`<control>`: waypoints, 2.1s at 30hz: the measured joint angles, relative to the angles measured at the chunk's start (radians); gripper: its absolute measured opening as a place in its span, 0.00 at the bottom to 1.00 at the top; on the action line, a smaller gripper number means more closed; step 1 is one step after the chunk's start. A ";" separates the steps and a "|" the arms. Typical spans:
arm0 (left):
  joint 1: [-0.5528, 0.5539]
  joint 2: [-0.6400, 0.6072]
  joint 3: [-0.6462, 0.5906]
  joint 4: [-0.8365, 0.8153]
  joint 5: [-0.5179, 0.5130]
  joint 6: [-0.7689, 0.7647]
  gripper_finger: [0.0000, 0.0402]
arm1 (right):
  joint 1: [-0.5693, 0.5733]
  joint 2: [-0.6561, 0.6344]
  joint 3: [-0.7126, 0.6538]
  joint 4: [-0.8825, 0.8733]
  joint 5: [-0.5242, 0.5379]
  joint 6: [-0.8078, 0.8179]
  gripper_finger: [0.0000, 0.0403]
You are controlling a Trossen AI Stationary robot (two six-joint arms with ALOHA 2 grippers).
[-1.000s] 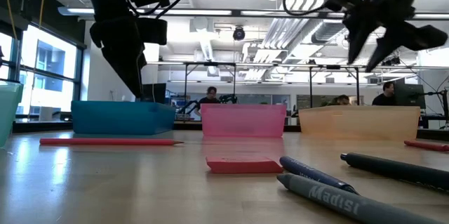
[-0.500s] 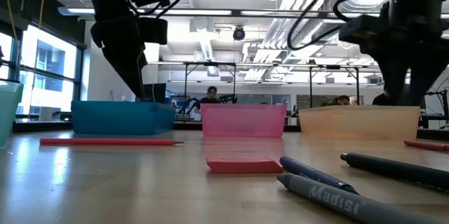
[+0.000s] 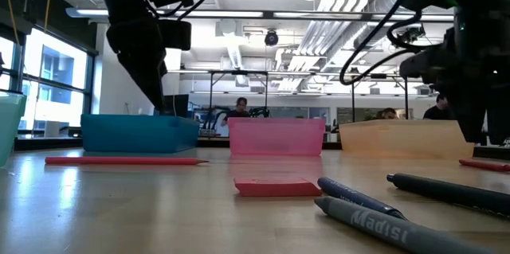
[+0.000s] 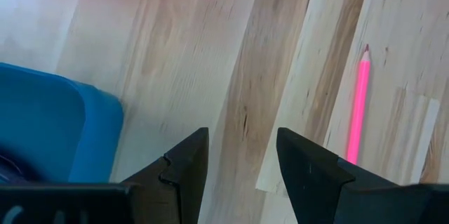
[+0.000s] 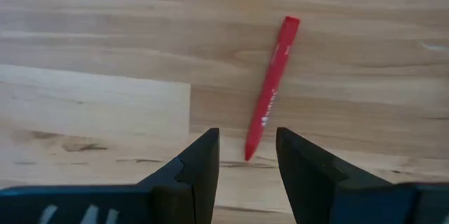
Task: Sort crayons/erasers/pens/pencils in bins
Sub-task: Put the red crayon into the green bin
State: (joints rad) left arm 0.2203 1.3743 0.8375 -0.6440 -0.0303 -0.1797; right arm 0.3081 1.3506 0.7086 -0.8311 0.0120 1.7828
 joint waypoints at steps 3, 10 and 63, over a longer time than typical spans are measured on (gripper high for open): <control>0.000 0.000 0.000 0.014 -0.004 0.000 0.39 | 0.000 0.000 -0.019 0.000 0.001 0.015 0.33; 0.000 0.000 0.000 0.033 -0.006 -0.001 0.39 | 0.000 0.000 -0.110 0.126 -0.013 0.058 0.33; 0.001 0.000 0.000 0.060 0.050 -0.037 0.55 | 0.003 0.037 -0.031 0.163 0.037 -0.089 0.01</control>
State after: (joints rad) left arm 0.2214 1.3743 0.8371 -0.5837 0.0202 -0.2164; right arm 0.3107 1.3876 0.6772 -0.6679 0.0488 1.6936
